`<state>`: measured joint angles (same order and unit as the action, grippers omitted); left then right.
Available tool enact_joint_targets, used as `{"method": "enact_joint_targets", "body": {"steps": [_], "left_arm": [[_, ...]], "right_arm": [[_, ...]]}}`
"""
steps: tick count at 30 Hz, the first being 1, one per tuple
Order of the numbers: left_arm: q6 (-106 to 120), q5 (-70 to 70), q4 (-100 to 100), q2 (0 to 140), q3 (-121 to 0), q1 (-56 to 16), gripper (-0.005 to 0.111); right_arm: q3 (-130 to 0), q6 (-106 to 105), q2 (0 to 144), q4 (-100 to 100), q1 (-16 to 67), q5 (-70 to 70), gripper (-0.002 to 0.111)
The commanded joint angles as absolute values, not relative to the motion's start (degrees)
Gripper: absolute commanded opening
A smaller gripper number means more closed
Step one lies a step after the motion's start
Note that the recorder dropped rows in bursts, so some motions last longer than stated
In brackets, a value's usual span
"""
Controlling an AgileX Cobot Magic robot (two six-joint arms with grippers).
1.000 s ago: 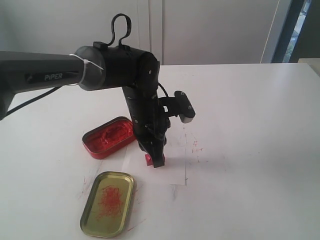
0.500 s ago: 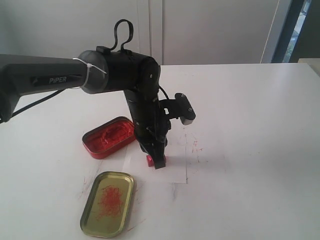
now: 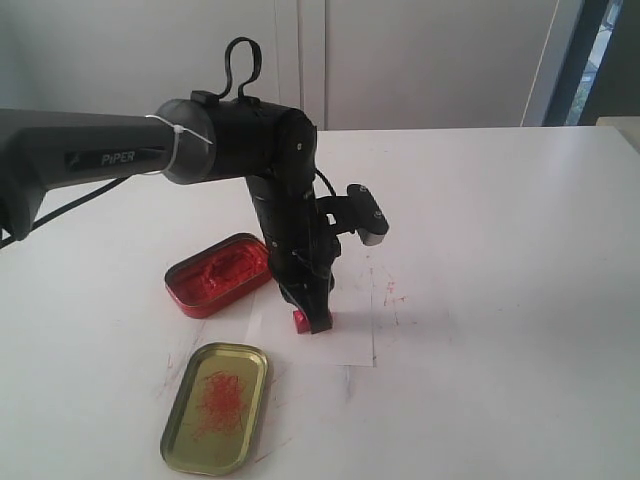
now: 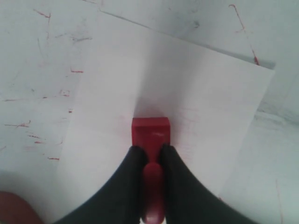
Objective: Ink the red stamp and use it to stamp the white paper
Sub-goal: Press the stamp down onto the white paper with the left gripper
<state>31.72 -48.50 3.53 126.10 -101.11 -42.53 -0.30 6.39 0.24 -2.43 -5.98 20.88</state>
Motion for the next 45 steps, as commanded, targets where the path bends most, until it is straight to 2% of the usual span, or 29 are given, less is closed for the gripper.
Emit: {"method": "enact_joint_targets", "body": {"steps": [1,45], "left_arm": [[31.7,-48.0,3.2,131.1,-99.9,-42.3,0.0],[33.7,-46.6,5.7,132.7,-99.9,-42.0,0.0]], "right_arm": [[0.0,6.3,0.0,-2.6,-5.8,20.0,0.0],[0.0,6.3,0.0,-2.6,-5.8,20.0,0.0]]}}
